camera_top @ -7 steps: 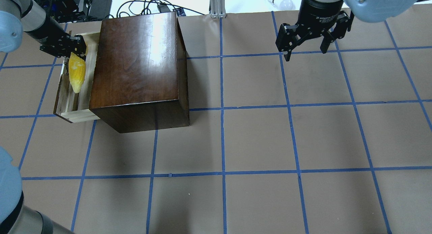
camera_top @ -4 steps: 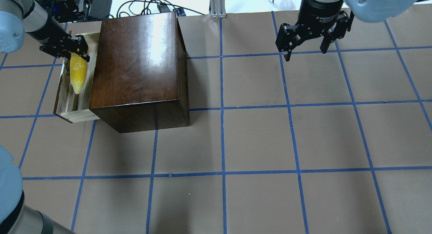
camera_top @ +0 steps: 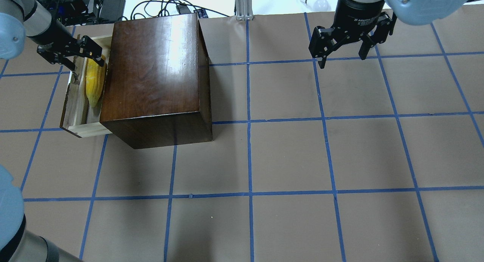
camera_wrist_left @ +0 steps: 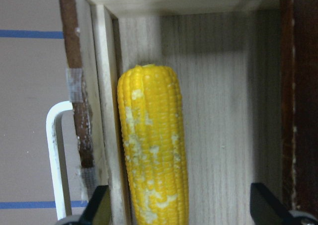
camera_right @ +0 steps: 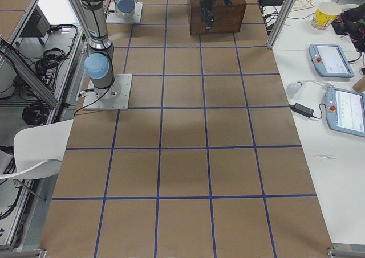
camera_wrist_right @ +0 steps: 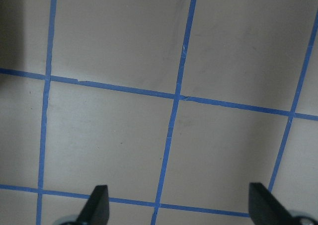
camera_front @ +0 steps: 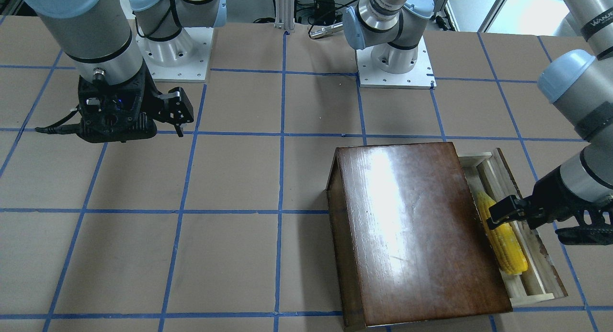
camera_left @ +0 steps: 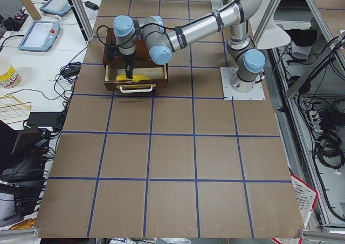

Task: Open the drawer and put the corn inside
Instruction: 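Open the left gripper to release the corn in the drawer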

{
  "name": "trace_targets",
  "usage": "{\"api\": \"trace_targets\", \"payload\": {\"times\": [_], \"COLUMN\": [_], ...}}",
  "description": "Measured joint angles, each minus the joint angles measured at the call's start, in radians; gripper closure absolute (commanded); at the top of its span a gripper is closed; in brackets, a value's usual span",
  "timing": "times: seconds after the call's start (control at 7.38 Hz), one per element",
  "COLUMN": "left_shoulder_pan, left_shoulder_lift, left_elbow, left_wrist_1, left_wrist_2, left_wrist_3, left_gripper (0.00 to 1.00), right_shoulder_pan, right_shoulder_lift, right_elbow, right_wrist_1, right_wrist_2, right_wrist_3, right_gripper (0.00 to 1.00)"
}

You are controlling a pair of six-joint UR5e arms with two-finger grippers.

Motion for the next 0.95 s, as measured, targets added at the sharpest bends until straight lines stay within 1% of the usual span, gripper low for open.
{"api": "trace_targets", "payload": {"times": [0.14,0.54,0.81,0.95], "left_shoulder_pan": [-0.016,-0.097,-0.188,-0.240], "left_shoulder_lift": [0.021,0.129,0.199,0.230], "left_elbow": [0.004,0.010,-0.005,-0.010], "left_wrist_1": [-0.020,-0.147,-0.198,-0.232], "left_wrist_2": [0.000,0.002,0.016,0.042], "left_wrist_3": [-0.002,-0.046,-0.124,-0.162], "left_gripper": [0.00,0.00,0.00,0.00], "right_shoulder_pan": [0.000,0.000,0.000,0.000], "right_shoulder_lift": [0.000,0.000,0.000,0.000], "right_elbow": [0.000,0.000,0.000,0.000], "right_wrist_1": [0.000,0.000,0.000,0.000], "right_wrist_2": [0.000,0.000,0.000,0.000], "right_wrist_3": [0.001,0.001,0.001,0.000], "right_gripper": [0.00,0.00,0.00,0.00]}}
